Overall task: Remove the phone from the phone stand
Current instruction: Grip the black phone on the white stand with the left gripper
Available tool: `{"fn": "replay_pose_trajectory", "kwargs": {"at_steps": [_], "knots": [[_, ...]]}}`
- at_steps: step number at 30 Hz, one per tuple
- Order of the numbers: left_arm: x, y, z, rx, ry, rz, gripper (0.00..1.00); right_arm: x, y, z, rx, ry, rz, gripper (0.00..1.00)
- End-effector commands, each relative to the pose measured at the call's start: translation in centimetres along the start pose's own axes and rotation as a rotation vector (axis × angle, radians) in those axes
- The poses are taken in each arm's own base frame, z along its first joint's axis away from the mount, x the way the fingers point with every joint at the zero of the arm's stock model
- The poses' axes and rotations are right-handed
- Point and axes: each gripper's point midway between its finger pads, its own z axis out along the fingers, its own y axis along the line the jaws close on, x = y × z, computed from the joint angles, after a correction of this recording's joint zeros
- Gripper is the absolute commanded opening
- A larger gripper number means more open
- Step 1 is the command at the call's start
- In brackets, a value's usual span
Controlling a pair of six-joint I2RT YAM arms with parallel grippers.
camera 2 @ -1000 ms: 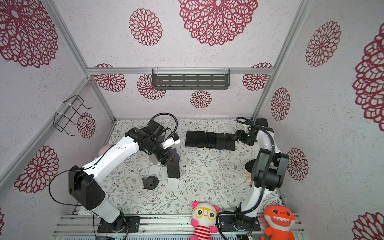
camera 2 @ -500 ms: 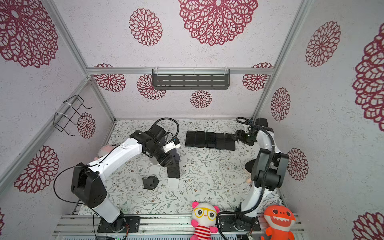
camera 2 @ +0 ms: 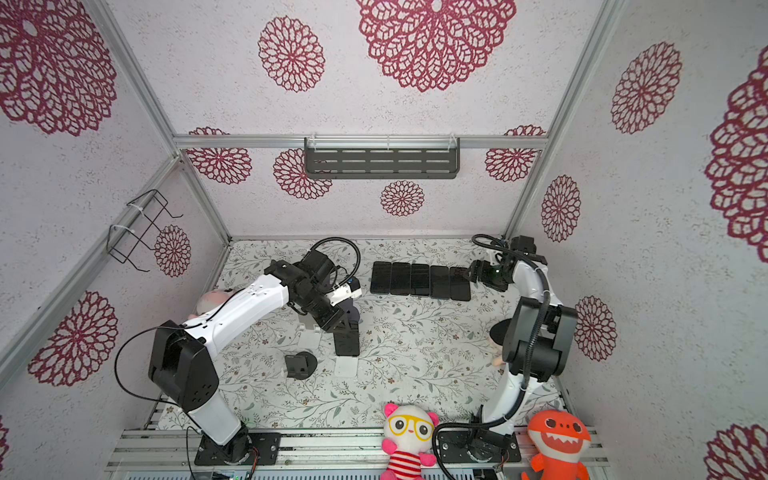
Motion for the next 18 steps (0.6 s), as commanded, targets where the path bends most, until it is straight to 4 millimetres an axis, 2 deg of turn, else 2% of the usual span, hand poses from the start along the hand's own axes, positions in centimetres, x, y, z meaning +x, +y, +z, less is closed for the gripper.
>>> {"fn": "replay_pose_trajectory", "kwargs": {"at_steps": [1, 14, 18], "knots": [[-0.12, -0.34, 0.10, 0.011, 0.012, 0.016, 0.34, -0.43, 1.03, -1.43, -0.018, -0.033, -0.020, 0.80], [-0.06, -0.17, -0.13, -0.037, 0.015, 0.035, 0.22, -0.04, 1.08, -1.32, -0.024, -0.026, -0.014, 0.80], [-0.30, -0.14, -0.51, -0.061, -0.001, 0.040, 0.13, 0.07, 1.24, -1.31, -0.032, -0.024, -0.010, 0.81]]}}
